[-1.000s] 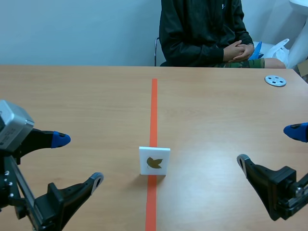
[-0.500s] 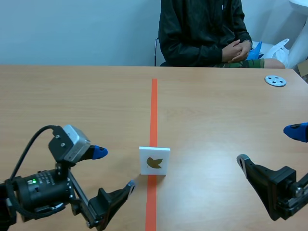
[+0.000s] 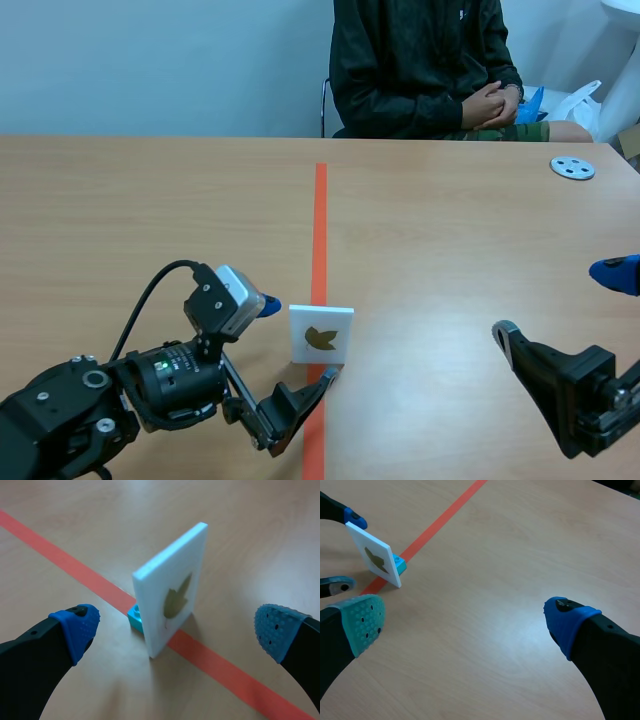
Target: Sort the leaf by its shape. The table is split by an orange tape line. A compound leaf with several leaflets goes to the left side, a simple leaf with one blade goes to the right side. Return to the home posture when a red brick is placed on the table.
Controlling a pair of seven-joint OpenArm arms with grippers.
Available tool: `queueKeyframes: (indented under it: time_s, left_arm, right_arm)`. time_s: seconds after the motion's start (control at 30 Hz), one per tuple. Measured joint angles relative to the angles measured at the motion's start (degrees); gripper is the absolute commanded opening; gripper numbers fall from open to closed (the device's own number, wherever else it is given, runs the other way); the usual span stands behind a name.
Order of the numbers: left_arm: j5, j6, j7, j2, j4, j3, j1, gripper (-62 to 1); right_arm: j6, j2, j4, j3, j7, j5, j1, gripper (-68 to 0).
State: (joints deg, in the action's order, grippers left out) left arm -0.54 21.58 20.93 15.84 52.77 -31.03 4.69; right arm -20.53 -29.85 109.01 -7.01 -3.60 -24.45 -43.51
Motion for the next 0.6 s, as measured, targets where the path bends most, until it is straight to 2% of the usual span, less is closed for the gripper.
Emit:
queueKeyframes:
  time_s: [0.17, 0.23, 0.33, 0.5, 0.6]
  left_arm:
    - [0.9, -0.6, 2.1, -2.4, -4.0, -2.4, 3.5, 1.4]
    - [2.9, -1.9, 2.6, -3.1, -5.2, -3.3, 4.4, 1.4]
    - [3.0, -2.2, 2.7, -3.5, -6.6, -4.6, 5.0, 1.4]
    - [3.0, -3.6, 2.8, -3.5, -7.1, -5.1, 5.0, -6.3]
    - [2.9, -4.9, 2.8, -3.5, -7.1, -5.1, 5.0, -16.5]
  right_arm:
    - [0.0, 0.0, 0.0, 0.0, 0.0, 0.0, 0.0, 0.4]
    - [0.0, 0.0, 0.0, 0.0, 0.0, 0.0, 0.0, 0.4]
    - [0.0, 0.0, 0.0, 0.0, 0.0, 0.0, 0.0, 0.4]
    - [0.0, 0.0, 0.0, 0.0, 0.0, 0.0, 0.0, 0.4]
    - [0.0, 0.0, 0.0, 0.0, 0.0, 0.0, 0.0, 0.4]
